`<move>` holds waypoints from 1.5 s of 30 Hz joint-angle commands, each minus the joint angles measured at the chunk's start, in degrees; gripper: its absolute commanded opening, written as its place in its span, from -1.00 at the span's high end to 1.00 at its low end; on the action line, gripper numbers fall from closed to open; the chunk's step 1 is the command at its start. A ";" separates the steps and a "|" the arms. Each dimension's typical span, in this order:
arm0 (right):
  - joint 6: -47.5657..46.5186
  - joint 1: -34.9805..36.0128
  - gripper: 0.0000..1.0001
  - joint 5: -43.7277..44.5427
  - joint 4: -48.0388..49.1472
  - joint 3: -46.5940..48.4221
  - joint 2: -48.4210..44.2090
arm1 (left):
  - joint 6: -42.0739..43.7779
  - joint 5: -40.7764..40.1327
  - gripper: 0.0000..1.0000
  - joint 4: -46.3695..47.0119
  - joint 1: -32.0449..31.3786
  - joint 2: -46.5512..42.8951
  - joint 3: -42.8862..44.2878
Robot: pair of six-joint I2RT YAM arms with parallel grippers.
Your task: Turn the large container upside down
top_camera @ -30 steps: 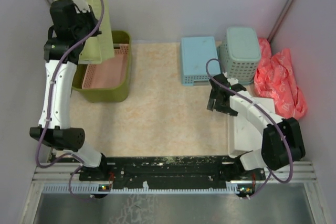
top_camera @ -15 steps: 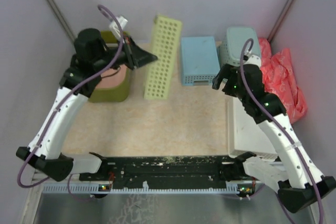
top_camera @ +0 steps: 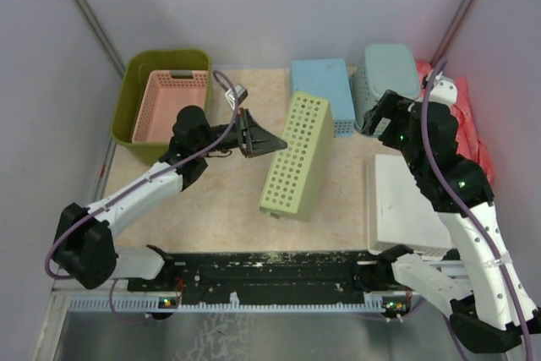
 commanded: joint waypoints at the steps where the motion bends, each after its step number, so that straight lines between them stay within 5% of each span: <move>1: -0.18 -0.27 -0.78 0.39 0.42 0.13 0.03 | -11.70 3.00 1.00 23.03 -1.69 2.96 -1.55; 11: 1.29 -0.27 -0.78 -2.32 2.01 -3.32 0.27 | -22.76 3.79 1.00 46.57 -4.30 17.94 -9.69; 16: 1.24 -0.27 -0.78 -2.17 1.63 -3.80 0.08 | -22.03 4.54 1.00 47.34 -4.21 20.40 -12.77; 20: 1.42 -0.24 -0.78 -2.20 1.82 -4.44 -0.03 | -16.38 5.19 1.00 40.02 -3.76 20.07 -14.45; 28: 1.81 -0.27 -0.78 -2.64 1.89 -5.53 0.48 | 10.93 0.37 1.00 4.81 -0.25 16.83 -11.47; 33: 1.64 -0.27 -0.78 -2.76 2.58 -6.24 0.83 | 24.20 -7.66 0.63 -17.16 0.01 17.45 -4.44; 45: 2.00 -0.31 -0.78 -7.97 -1.31 -13.26 2.60 | 38.76 -21.19 -0.65 -39.03 -0.43 21.86 9.31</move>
